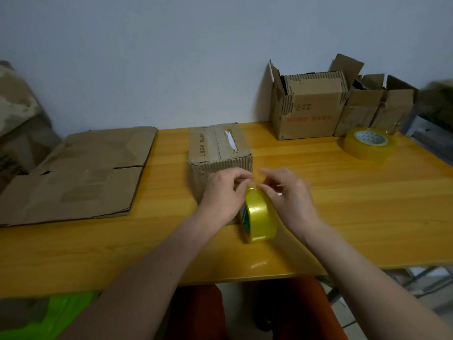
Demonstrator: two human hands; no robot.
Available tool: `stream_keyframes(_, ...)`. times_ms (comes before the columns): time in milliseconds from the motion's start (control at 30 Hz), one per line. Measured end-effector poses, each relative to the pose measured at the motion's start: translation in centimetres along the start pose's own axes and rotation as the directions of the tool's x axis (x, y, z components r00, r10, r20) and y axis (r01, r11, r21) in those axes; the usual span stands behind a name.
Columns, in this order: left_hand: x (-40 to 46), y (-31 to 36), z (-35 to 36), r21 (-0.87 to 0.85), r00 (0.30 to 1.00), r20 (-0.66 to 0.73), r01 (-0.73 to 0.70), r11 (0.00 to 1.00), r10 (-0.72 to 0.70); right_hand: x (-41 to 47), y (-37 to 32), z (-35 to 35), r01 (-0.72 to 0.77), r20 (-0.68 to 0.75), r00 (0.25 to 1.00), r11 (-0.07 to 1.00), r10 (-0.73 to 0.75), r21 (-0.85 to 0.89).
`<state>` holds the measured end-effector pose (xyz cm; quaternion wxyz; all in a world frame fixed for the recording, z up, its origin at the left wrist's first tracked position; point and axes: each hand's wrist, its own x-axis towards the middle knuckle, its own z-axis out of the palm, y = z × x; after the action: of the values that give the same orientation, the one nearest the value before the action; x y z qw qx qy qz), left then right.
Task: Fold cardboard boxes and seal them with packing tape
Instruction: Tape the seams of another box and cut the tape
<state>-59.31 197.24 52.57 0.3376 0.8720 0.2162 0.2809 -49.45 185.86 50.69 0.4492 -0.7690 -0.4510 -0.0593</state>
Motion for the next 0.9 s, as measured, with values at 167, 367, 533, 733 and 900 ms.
stream_keyframes(167,-0.2,-0.4,-0.1,-0.050,1.000,0.016,-0.003,0.999,0.003,-0.1,0.1,-0.1,-0.281,0.055,0.960,0.940,0.275,0.195)
stream_keyframes(367,0.2,-0.4,-0.1,-0.031,0.998,-0.004,0.065,0.997,-0.065,-2.3,0.8,0.4,-0.319,0.169,0.945,0.899,0.279,0.300)
stream_keyframes(533,-0.5,-0.8,0.7,-0.078,0.983,-0.179,0.024,0.997,-0.038,-5.3,1.4,1.5,-0.318,0.332,0.914,0.920,0.232,0.232)
stream_keyframes(733,-0.9,0.4,0.4,-0.754,0.814,-0.099,0.314,0.577,-0.572,-4.7,0.8,1.1,-0.226,-0.164,0.916,0.810,0.366,0.541)
stream_keyframes(900,-1.7,1.6,1.8,-0.861,0.754,0.118,0.402,0.312,-0.646,-3.3,-0.9,2.7,-0.246,-0.009,0.866,0.443,0.499,0.862)
